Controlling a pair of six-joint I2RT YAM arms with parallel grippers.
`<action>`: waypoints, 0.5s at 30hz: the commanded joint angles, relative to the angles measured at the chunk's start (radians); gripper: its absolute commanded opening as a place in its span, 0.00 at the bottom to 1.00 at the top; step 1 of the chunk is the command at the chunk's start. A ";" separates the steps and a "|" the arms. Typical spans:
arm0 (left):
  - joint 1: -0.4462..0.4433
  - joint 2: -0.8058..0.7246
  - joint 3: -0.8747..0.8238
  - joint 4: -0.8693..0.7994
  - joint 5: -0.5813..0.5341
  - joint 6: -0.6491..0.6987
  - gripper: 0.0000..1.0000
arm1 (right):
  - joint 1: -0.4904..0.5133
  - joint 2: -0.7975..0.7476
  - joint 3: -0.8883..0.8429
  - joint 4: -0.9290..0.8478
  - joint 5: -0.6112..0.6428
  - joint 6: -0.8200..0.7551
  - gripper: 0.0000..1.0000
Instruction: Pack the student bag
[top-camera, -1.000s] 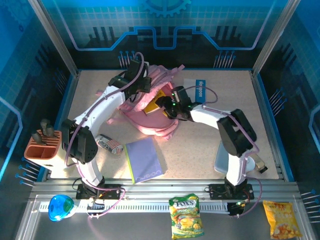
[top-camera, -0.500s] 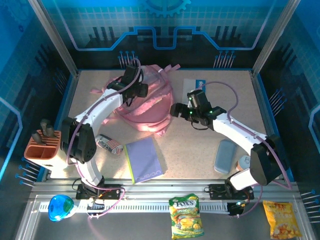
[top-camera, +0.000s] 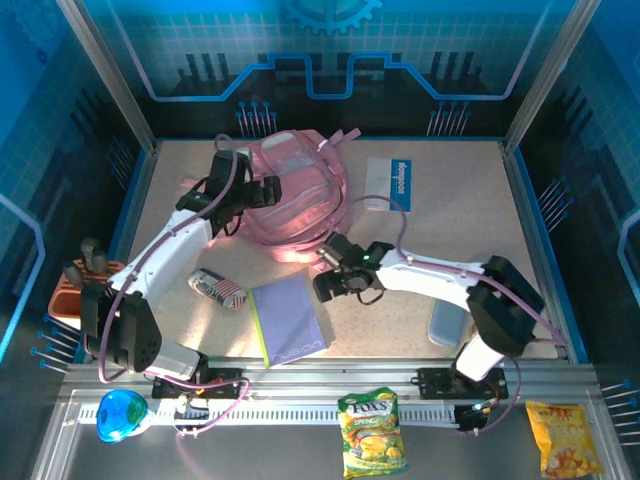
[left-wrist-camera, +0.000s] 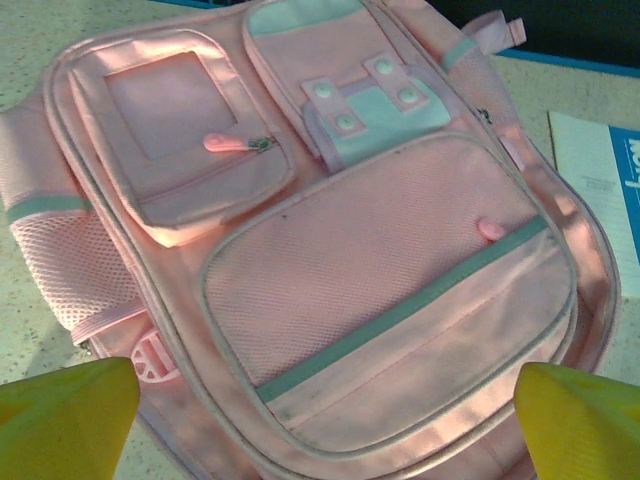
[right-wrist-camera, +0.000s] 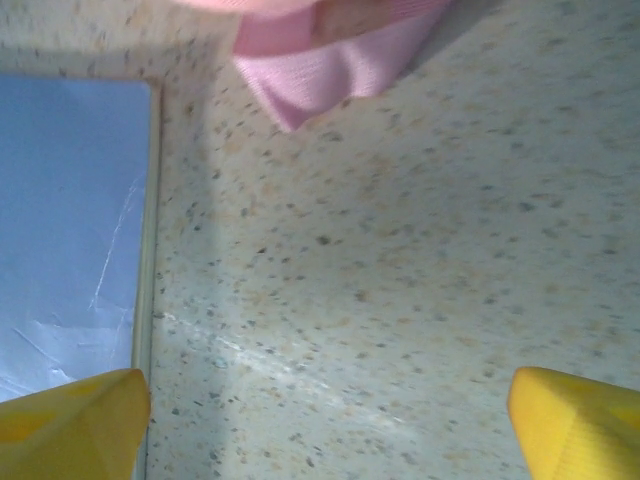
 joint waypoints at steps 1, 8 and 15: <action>0.022 -0.027 -0.030 0.028 -0.010 -0.017 0.99 | 0.053 0.087 0.101 -0.076 0.049 -0.010 0.93; 0.055 -0.070 -0.067 0.028 -0.003 -0.006 0.99 | 0.096 0.270 0.272 -0.176 0.048 -0.024 0.92; 0.066 -0.091 -0.086 0.057 0.018 -0.016 0.99 | 0.099 0.362 0.353 -0.257 0.073 -0.021 0.91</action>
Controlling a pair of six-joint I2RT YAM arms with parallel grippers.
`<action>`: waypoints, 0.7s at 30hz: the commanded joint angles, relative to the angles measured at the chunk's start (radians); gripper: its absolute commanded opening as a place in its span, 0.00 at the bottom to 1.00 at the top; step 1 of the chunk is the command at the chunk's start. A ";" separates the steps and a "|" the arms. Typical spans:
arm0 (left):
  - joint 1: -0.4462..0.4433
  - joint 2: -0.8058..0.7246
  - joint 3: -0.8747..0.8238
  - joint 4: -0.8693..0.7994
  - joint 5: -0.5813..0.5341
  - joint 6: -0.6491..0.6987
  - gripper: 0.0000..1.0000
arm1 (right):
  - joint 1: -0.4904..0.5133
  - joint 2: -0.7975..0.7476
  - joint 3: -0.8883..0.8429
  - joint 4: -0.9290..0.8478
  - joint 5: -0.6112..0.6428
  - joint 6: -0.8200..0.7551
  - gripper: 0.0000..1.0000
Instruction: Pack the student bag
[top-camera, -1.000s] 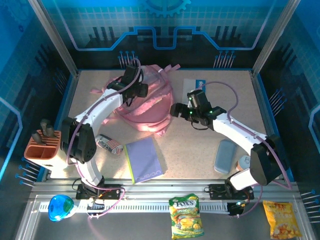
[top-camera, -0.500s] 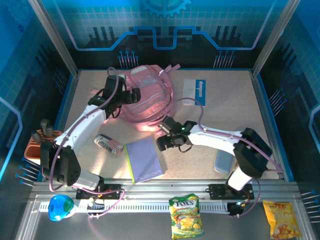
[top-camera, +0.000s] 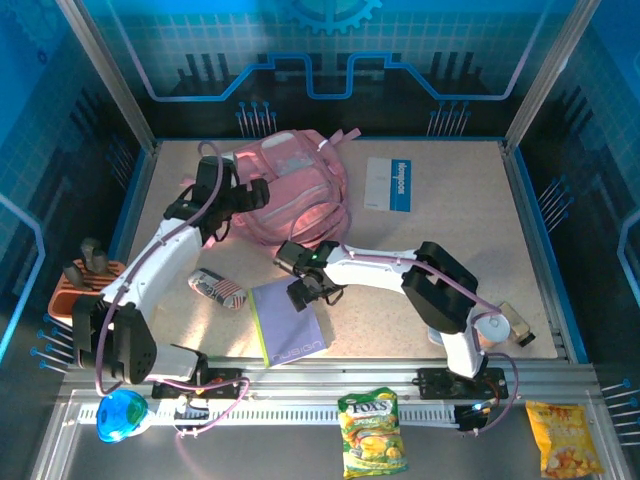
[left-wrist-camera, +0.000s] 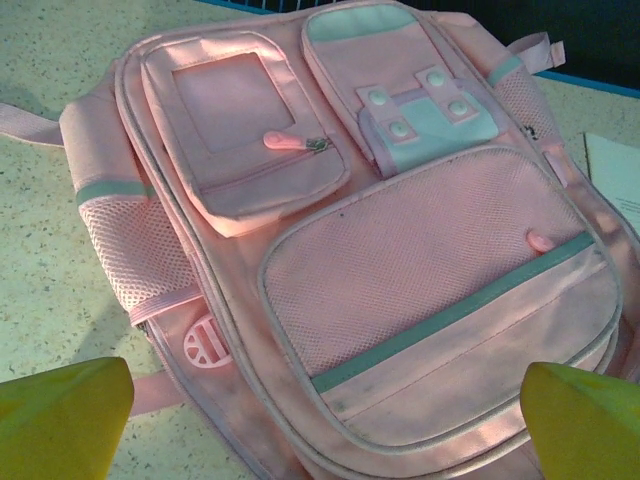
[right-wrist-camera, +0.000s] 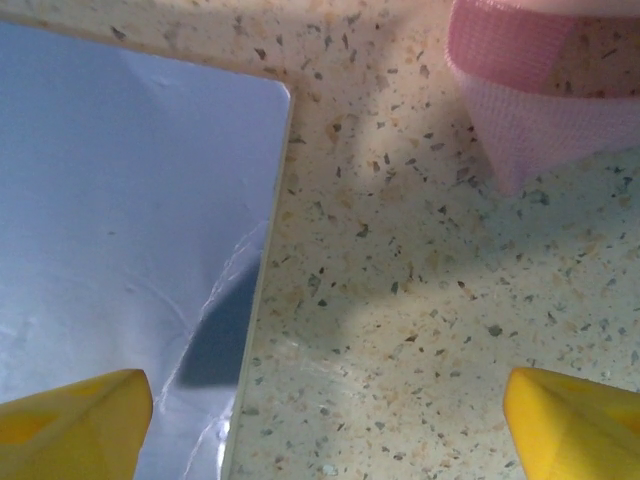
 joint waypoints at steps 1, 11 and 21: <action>0.009 -0.020 -0.008 0.033 0.022 -0.018 0.99 | 0.009 0.035 0.037 -0.095 0.035 -0.005 0.91; 0.009 0.012 0.016 0.061 0.103 -0.049 0.99 | -0.022 -0.064 -0.133 -0.094 0.089 -0.003 0.90; 0.000 0.055 0.051 0.096 0.256 -0.126 0.99 | -0.227 -0.222 -0.372 -0.021 0.135 -0.023 0.90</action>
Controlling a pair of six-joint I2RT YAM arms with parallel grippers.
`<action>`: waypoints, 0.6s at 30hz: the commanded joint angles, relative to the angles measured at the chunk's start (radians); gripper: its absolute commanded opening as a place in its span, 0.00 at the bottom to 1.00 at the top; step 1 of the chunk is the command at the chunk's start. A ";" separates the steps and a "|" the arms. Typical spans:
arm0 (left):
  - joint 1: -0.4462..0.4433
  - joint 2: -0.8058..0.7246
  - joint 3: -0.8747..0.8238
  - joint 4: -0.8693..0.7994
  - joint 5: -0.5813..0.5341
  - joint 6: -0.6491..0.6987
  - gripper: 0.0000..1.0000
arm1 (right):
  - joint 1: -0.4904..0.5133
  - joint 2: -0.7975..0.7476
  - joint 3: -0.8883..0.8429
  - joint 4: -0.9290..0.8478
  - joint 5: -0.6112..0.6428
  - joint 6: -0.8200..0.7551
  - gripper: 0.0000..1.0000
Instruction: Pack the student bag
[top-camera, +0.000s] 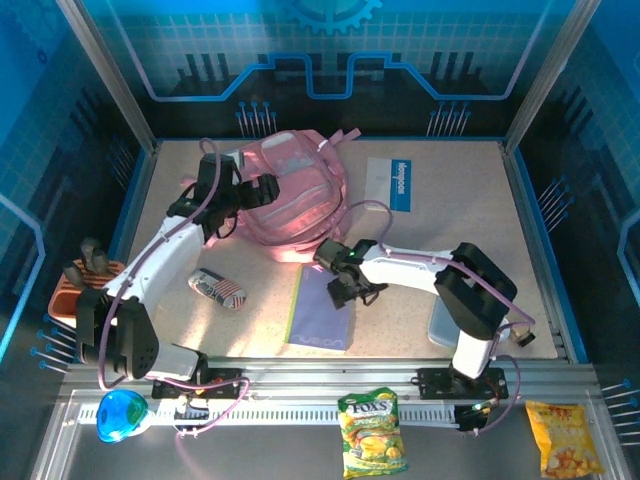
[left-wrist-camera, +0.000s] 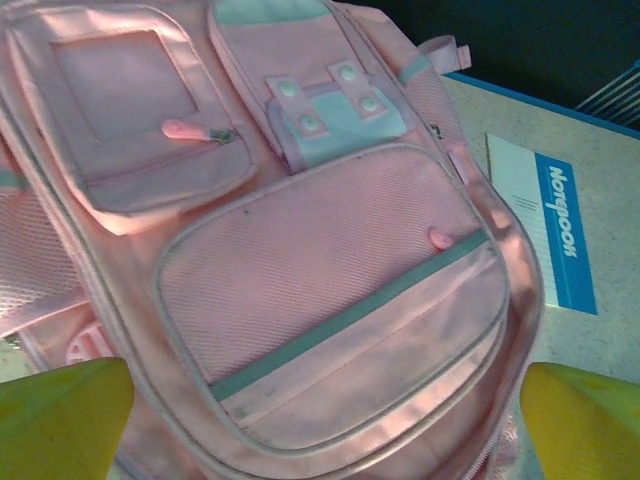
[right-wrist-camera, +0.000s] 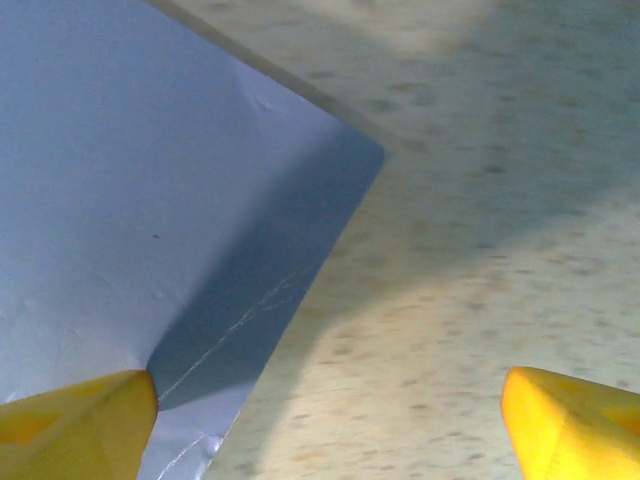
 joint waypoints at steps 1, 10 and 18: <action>-0.005 0.021 0.047 0.028 0.090 -0.048 0.99 | -0.096 -0.011 -0.072 -0.015 0.066 -0.020 0.90; -0.123 0.079 0.116 -0.068 0.105 -0.057 0.99 | -0.331 0.009 0.020 -0.077 0.058 0.030 0.89; -0.285 0.148 0.134 -0.164 0.125 -0.229 0.96 | -0.348 -0.117 -0.002 0.037 -0.177 0.013 0.80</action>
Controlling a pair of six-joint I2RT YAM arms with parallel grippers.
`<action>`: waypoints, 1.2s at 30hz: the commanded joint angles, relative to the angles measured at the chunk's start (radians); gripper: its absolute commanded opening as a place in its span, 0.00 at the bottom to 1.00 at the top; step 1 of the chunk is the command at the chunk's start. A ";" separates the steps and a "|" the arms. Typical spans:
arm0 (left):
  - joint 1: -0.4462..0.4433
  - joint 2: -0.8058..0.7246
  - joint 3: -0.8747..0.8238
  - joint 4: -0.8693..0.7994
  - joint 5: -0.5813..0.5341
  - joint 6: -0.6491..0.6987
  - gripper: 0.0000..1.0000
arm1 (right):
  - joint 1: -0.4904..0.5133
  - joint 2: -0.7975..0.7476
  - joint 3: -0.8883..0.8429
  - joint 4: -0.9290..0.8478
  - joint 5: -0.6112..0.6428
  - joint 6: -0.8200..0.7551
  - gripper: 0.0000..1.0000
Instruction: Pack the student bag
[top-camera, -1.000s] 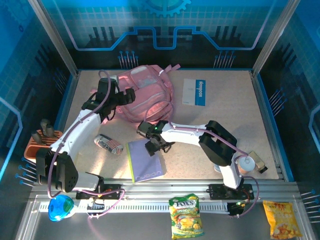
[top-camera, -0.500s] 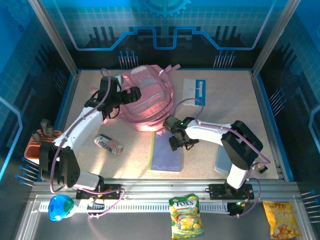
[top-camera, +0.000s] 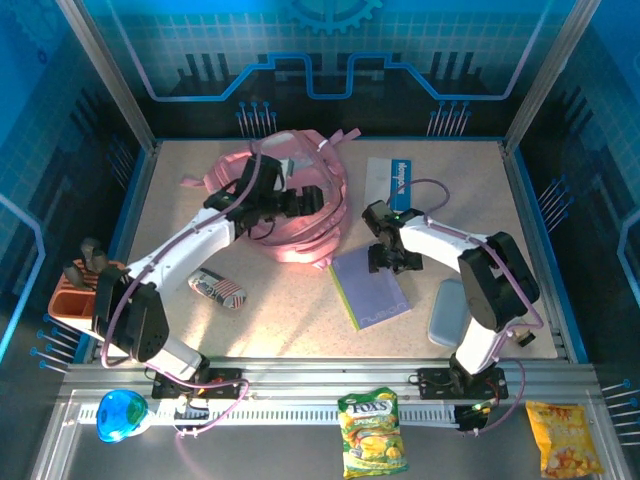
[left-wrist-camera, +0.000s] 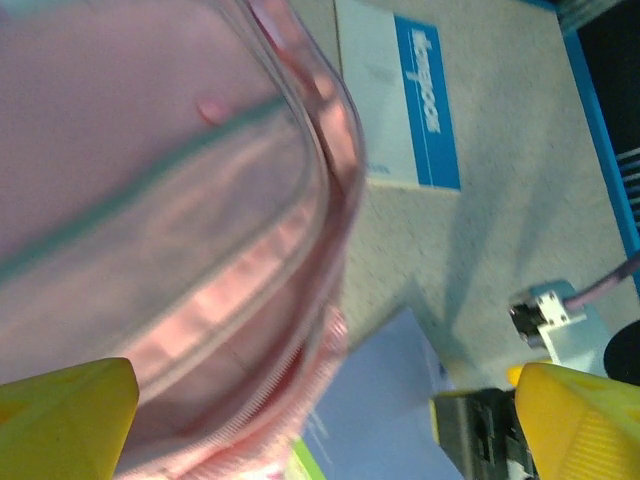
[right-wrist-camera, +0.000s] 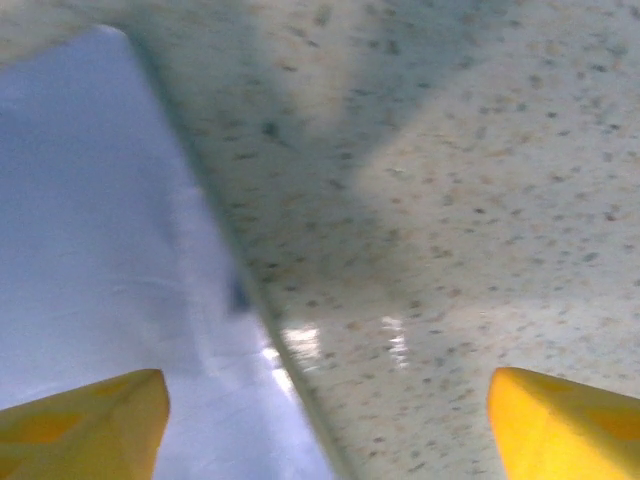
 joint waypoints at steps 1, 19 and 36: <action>-0.053 0.030 -0.002 -0.082 0.025 -0.163 0.95 | -0.002 -0.072 -0.018 0.061 -0.176 -0.006 0.77; -0.274 0.153 -0.175 0.062 0.081 -0.554 0.74 | -0.023 0.021 -0.117 0.089 -0.190 0.087 0.56; -0.272 0.375 0.059 -0.016 0.183 -0.367 0.50 | -0.120 -0.164 -0.208 0.111 -0.208 0.257 0.54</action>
